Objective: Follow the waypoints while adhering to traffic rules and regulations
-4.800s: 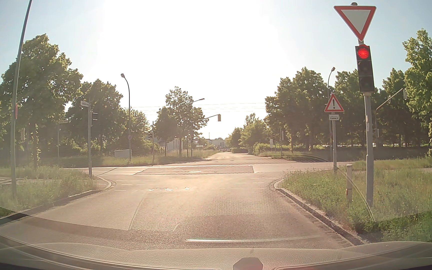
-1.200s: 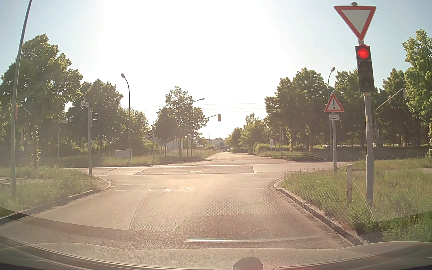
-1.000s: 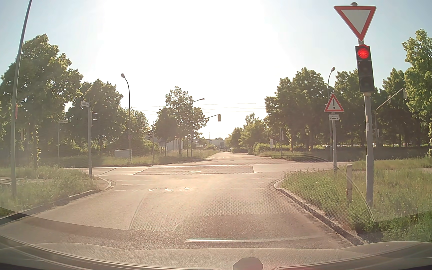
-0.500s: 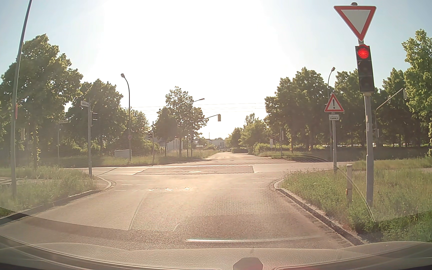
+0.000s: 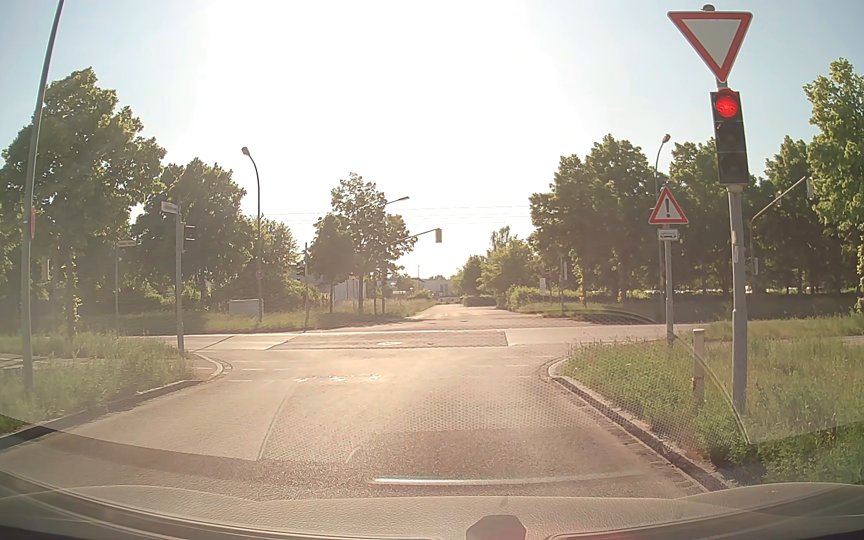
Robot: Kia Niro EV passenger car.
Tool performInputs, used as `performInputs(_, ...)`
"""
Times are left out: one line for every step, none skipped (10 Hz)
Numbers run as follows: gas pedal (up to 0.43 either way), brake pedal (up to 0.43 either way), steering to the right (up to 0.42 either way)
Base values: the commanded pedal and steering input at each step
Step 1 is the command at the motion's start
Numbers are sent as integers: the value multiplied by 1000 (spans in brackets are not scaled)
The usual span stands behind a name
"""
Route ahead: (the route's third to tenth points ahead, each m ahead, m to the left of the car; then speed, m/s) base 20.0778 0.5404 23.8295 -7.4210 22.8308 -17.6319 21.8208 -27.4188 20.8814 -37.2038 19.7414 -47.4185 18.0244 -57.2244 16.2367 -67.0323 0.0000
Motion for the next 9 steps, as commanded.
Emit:
performInputs(0,280,-16)
performInputs(0,280,-16)
performInputs(0,280,-16)
performInputs(0,287,-16)
performInputs(0,280,-16)
performInputs(0,280,-16)
performInputs(0,280,-16)
performInputs(0,280,-16)
performInputs(0,280,-16)
